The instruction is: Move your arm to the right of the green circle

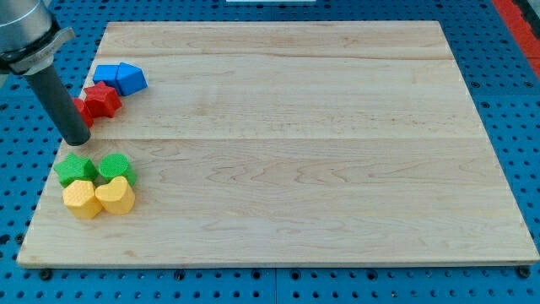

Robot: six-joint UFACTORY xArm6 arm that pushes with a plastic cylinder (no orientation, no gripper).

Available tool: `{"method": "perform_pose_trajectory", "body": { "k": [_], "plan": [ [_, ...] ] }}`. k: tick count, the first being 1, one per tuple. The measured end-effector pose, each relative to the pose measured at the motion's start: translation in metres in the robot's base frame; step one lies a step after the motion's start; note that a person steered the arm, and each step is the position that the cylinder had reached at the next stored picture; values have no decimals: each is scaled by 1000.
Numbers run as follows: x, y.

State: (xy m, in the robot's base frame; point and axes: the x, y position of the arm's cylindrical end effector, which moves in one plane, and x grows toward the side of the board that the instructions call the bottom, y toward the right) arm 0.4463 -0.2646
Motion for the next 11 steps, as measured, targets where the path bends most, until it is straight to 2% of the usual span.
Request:
{"method": "perform_pose_trajectory", "body": {
  "k": [4, 8, 9, 10, 11],
  "plan": [
    [4, -2],
    [8, 36],
    [9, 60],
    [26, 132],
    [76, 177]
  ]
}}
